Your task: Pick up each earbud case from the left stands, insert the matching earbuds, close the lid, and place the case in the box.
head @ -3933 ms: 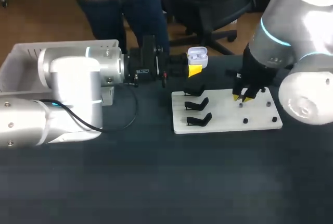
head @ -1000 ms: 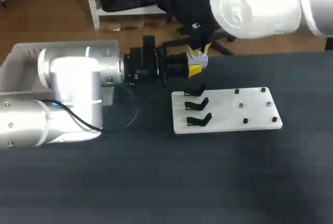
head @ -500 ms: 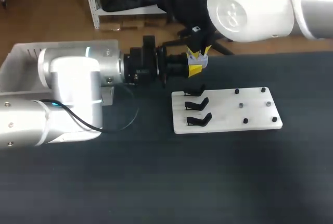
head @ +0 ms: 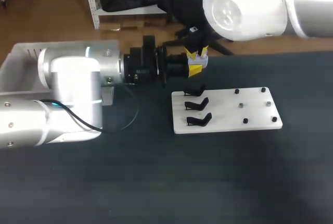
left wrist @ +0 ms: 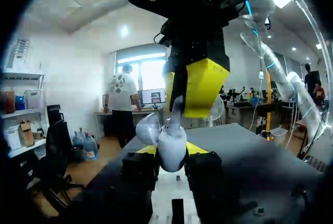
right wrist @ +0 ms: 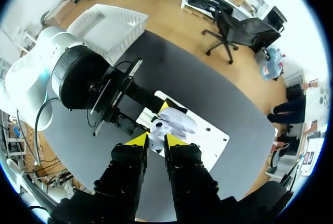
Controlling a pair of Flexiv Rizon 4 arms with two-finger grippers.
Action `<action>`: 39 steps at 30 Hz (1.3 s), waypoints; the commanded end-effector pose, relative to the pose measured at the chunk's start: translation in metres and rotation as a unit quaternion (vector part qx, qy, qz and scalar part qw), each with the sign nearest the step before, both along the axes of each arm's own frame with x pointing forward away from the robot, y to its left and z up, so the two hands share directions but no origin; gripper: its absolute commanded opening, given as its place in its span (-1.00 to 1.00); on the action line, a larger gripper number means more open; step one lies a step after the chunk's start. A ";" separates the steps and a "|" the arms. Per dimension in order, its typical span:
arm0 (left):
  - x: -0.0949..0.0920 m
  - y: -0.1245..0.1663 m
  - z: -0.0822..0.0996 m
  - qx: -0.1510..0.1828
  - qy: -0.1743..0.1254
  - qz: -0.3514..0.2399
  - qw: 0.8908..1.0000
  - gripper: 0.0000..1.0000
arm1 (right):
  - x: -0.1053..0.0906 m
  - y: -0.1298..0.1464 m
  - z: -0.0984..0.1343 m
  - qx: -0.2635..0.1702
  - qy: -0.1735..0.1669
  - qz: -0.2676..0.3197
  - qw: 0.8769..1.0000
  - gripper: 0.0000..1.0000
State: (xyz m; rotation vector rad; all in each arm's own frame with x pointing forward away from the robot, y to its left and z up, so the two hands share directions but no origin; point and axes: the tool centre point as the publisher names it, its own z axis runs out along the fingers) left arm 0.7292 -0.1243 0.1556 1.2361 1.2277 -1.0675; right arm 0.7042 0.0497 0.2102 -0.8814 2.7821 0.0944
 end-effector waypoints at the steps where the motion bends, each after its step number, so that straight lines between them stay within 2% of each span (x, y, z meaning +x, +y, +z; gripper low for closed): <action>1: -0.002 0.000 -0.001 -0.002 -0.002 0.004 1.000 -1.00 | 0.002 0.002 -0.003 0.000 0.002 0.001 1.000 -1.00; 23: -0.002 0.000 -0.001 -0.002 -0.002 0.004 1.000 -1.00 | 0.009 0.002 -0.009 -0.004 0.009 0.004 1.000 -1.00; 39: -0.002 0.000 -0.001 -0.002 -0.002 0.004 1.000 -1.00 | 0.009 -0.002 -0.015 -0.023 0.013 0.023 0.999 -1.00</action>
